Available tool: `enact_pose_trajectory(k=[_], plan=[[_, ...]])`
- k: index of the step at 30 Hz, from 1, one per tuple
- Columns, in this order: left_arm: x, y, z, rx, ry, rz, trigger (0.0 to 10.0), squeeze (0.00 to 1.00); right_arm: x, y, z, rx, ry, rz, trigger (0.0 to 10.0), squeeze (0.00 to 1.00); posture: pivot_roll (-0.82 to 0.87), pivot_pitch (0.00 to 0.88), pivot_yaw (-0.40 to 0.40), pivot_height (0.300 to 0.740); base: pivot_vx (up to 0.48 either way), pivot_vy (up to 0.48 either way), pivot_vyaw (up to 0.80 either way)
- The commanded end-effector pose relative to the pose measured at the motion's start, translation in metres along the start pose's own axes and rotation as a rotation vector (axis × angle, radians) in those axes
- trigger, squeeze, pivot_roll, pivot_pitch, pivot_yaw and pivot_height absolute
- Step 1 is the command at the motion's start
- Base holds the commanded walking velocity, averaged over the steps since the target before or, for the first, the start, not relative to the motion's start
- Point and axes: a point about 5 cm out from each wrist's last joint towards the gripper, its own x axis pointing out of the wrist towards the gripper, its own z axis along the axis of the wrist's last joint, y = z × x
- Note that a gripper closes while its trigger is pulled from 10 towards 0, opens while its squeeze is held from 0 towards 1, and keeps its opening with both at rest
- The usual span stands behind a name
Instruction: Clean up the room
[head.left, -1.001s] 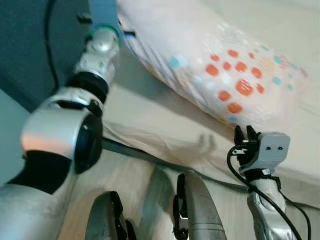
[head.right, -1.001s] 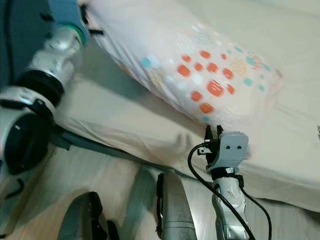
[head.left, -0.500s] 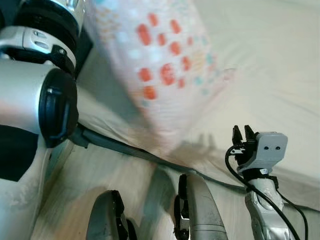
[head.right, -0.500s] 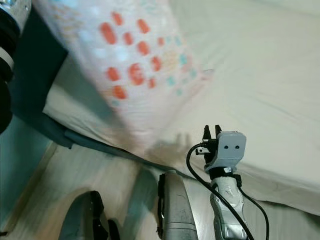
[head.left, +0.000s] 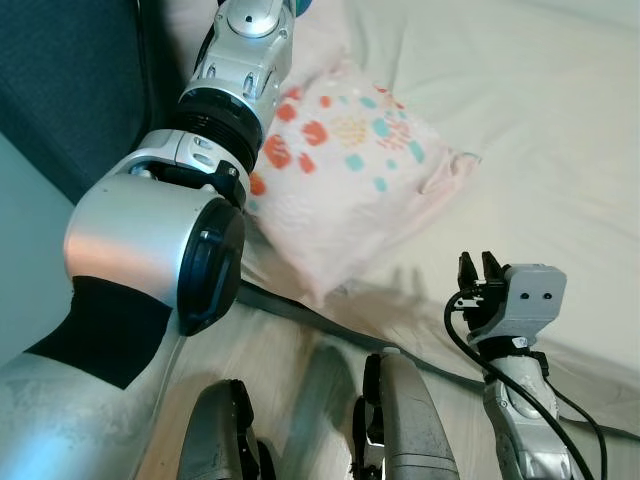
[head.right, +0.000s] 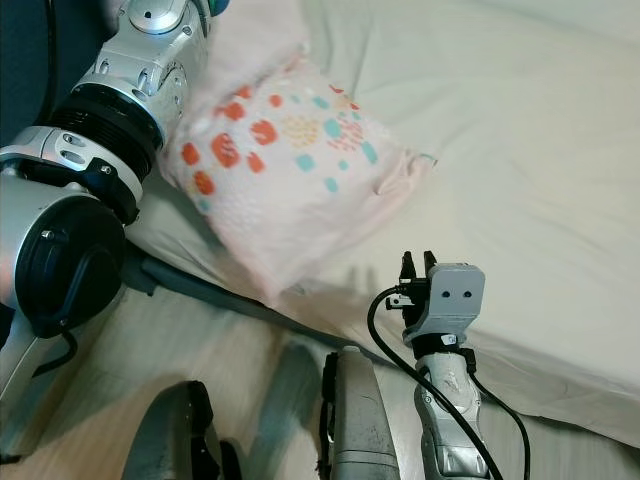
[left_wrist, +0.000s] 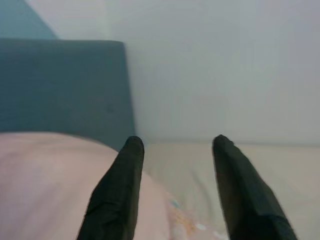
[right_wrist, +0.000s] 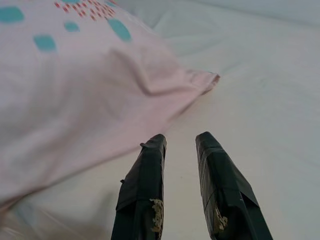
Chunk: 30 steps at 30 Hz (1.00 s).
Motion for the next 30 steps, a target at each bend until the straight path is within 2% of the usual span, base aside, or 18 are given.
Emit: enact_pose_trajectory(k=[1, 2, 4, 7, 9, 11, 13, 14, 15, 16, 17, 18, 19, 20, 21, 23, 25, 30], plan=[[-0.001, -0.001, 0.000, 0.056, -0.017, 0.014, 10.0, 0.66, -0.006, -0.004, -0.007, -0.005, 0.032, -0.014, 10.0, 0.00, -0.19, 0.239, 0.073, 0.595, 0.000, 0.000, 0.00], [-0.001, -0.001, 0.000, 0.070, -0.028, 0.028, 10.0, 0.00, -0.006, -0.003, -0.007, -0.004, 0.032, -0.013, 10.0, 0.00, -0.19, 0.239, 0.073, 0.595, 0.000, 0.000, 0.00], [-0.001, 0.000, 0.002, 0.069, -0.043, 0.031, 10.0, 0.00, -0.005, -0.002, -0.008, -0.003, 0.031, -0.012, 10.0, 0.00, -0.19, 0.239, 0.073, 0.595, 0.000, 0.000, 0.00], [-0.001, 0.003, 0.003, -0.012, -0.044, 0.032, 10.0, 0.00, -0.005, 0.000, -0.008, 0.000, 0.030, -0.009, 10.0, 0.00, -0.19, 0.238, 0.078, 0.595, 0.000, 0.000, 0.00], [-0.004, -0.002, -0.014, -0.026, 0.051, -0.048, 10.0, 0.00, -0.005, 0.000, -0.008, 0.002, 0.030, -0.009, 10.0, 0.00, -0.19, 0.238, 0.078, 0.595, 0.000, 0.000, 0.00], [-0.004, -0.002, -0.014, -0.026, 0.051, -0.048, 10.0, 0.00, -0.005, 0.000, -0.008, 0.002, 0.030, -0.009, 10.0, 0.00, -0.19, 0.238, 0.078, 0.595, 0.000, 0.000, 0.00], [-0.017, -0.011, -0.050, -0.052, 0.199, -0.155, 10.0, 0.00, -0.007, 0.000, -0.009, 0.004, 0.031, -0.010, 10.0, 0.00, -0.17, 0.237, 0.082, 0.595, 0.000, 0.000, 0.00], [-0.017, -0.011, -0.050, -0.052, 0.199, -0.155, 10.0, 0.00, -0.007, 0.000, -0.009, 0.004, 0.031, -0.010, 10.0, 0.00, -0.17, 0.237, 0.082, 0.595, 0.000, 0.000, 0.00], [-0.031, -0.013, -0.081, -0.098, 0.322, -0.167, 10.0, 0.00, -0.007, 0.000, -0.010, 0.005, 0.033, -0.010, 10.0, 0.00, -0.17, 0.237, 0.082, 0.595, 0.000, 0.000, 0.00], [-0.031, -0.013, -0.081, -0.098, 0.322, -0.167, 10.0, 0.00, -0.007, 0.000, -0.010, 0.005, 0.033, -0.010, 10.0, 0.00, -0.17, 0.237, 0.082, 0.595, 0.000, 0.000, 0.00], [-0.052, -0.014, -0.117, -0.116, 0.453, -0.174, 10.0, 0.00, -0.006, 0.000, -0.010, 0.006, 0.033, -0.007, 10.0, 0.00, -0.16, 0.239, 0.078, 0.595, 0.000, 0.000, 0.00], [-0.052, -0.014, -0.117, -0.116, 0.453, -0.174, 10.0, 0.00, -0.006, 0.000, -0.010, 0.006, 0.033, -0.007, 10.0, 0.00, -0.16, 0.239, 0.078, 0.595, 0.000, 0.000, 0.00], [-0.078, -0.013, -0.154, -0.152, 0.597, -0.157, 10.0, 0.00, -0.005, 0.001, -0.010, 0.007, 0.032, -0.001, 10.0, 0.00, -0.15, 0.243, 0.071, 0.595, 0.000, 0.000, 0.00], [-0.105, -0.008, -0.184, -0.167, 0.713, -0.125, 10.0, 0.45, -0.003, 0.002, -0.009, 0.008, 0.031, 0.007, 10.0, 0.00, -0.15, 0.246, 0.064, 0.595, 0.000, 0.000, 0.00], [-0.128, -0.004, -0.207, -0.200, 0.802, -0.081, 10.0, 1.00, -0.002, 0.003, -0.009, 0.009, 0.031, 0.019, 10.0, 0.00, -0.15, 0.248, 0.060, 0.595, 0.000, 0.000, 0.00], [-0.128, -0.004, -0.207, -0.200, 0.802, -0.081, 10.0, 1.00, -0.002, 0.003, -0.009, 0.009, 0.031, 0.019, 10.0, 0.00, -0.15, 0.248, 0.060, 0.595, 0.000, 0.000, 0.00], [-0.152, 0.006, -0.228, -0.231, 0.872, -0.009, 10.0, 1.00, 0.000, 0.004, -0.009, 0.009, 0.032, 0.032, 10.0, 0.00, -0.14, 0.248, 0.056, 0.595, 0.000, 0.000, 0.00], [-0.162, 0.022, -0.236, -0.251, 0.846, 0.097, 10.0, 1.00, 0.000, 0.005, -0.010, 0.011, 0.034, 0.035, 10.0, 0.00, -0.14, 0.250, 0.057, 0.595, 0.000, 0.000, 0.00]])
